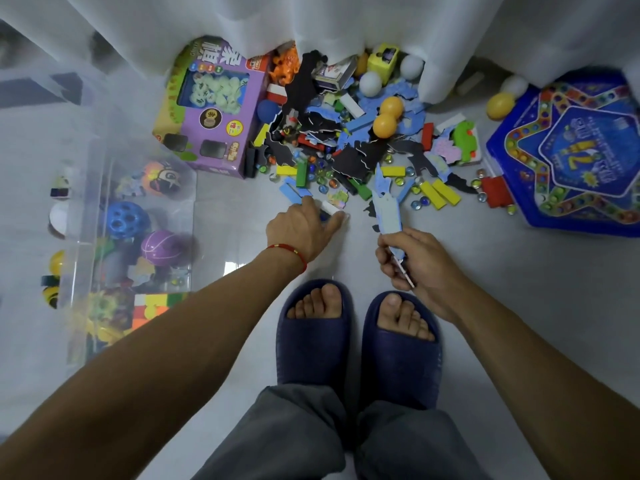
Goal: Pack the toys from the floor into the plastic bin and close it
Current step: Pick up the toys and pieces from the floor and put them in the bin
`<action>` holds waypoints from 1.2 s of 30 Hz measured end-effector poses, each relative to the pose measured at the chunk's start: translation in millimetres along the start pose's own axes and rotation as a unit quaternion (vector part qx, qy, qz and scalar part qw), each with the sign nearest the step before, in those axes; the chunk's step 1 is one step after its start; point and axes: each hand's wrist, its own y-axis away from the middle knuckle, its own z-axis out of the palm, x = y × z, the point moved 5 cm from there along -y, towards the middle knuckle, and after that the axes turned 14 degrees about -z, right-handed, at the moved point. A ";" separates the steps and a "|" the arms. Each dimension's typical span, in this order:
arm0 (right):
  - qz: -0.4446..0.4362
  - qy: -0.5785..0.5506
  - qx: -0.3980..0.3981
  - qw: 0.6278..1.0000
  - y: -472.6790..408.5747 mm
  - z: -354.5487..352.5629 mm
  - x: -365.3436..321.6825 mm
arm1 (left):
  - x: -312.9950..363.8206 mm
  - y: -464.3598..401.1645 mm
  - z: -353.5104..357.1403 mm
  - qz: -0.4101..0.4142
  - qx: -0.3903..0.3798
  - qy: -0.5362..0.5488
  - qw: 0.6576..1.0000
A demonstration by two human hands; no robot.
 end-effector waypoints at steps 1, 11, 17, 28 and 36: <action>0.004 -0.003 0.007 1.000 2.5 -1.5 3.2 | 2.4 -1.5 -1.0 0.005 0.006 -0.010 1.000; 0.026 -0.016 -0.032 0.999 28.2 11.6 -24.9 | -16.3 31.4 -23.9 -0.130 -0.188 0.363 0.903; 0.016 0.144 -0.120 0.982 71.0 65.0 -114.8 | -52.1 116.9 -108.4 -0.199 -0.387 0.780 0.449; 0.015 0.180 -0.306 0.935 139.7 326.6 -188.0 | -265.9 194.4 -245.3 -0.246 -0.143 0.878 0.386; -0.068 0.197 -0.221 0.953 122.3 340.3 -208.4 | -277.0 201.3 -276.6 -0.224 -0.075 0.846 0.478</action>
